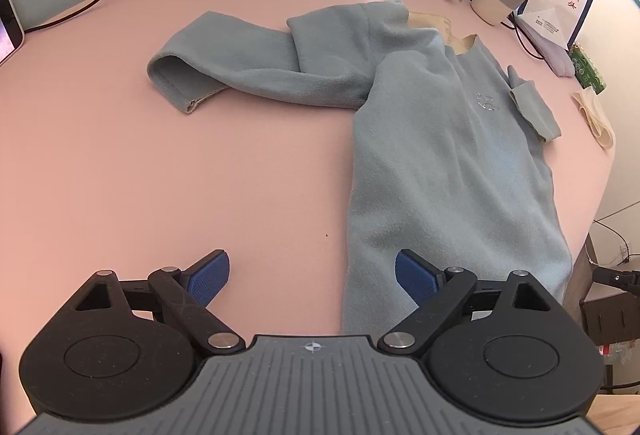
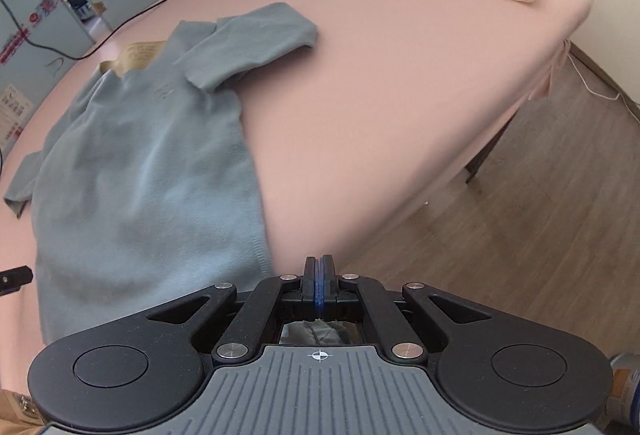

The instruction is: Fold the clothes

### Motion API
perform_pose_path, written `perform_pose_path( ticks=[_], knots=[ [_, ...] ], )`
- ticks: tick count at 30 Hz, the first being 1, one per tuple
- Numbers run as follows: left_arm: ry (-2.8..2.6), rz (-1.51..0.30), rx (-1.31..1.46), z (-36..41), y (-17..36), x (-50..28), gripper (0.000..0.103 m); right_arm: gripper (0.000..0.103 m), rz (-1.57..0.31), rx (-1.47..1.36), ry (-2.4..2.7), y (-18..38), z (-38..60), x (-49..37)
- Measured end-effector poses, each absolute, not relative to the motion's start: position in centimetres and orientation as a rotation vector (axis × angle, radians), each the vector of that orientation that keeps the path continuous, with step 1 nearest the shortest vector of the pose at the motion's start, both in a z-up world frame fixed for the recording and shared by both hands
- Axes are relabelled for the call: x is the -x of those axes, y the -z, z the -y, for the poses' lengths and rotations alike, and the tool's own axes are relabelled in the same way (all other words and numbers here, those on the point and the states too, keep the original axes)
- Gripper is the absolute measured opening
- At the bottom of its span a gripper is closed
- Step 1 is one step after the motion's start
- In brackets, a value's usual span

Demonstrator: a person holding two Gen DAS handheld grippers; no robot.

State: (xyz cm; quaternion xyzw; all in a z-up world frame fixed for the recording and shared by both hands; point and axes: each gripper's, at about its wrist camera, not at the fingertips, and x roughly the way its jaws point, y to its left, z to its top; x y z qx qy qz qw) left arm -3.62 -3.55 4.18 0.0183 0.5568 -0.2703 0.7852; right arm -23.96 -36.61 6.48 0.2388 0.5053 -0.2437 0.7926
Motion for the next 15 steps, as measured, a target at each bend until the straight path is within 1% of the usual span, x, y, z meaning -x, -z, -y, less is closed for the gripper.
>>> perform_pose_path(
  ticks=[3, 4, 10, 15],
  knots=[
    [0.577, -1.192, -0.025, 3.5, -4.3, 3.3, 0.091, 0.003, -1.055, -0.517, 0.506, -7.0, 36.5, 23.9],
    [0.572, -1.187, -0.016, 3.5, -4.5, 3.1, 0.091, 0.008, -1.044, -0.516, 0.491, -7.2, 36.3, 23.7],
    [0.506, -1.132, 0.042, 3.0, -5.5, 0.9, 0.091, 0.009, -1.016, -0.449, 0.381, -7.8, 34.8, 21.0],
    [0.46, -1.027, -0.029, 3.8, -6.6, -1.0, 0.09, 0.009, -0.989, -0.39, 0.305, -8.4, 33.2, 17.7]
  ],
)
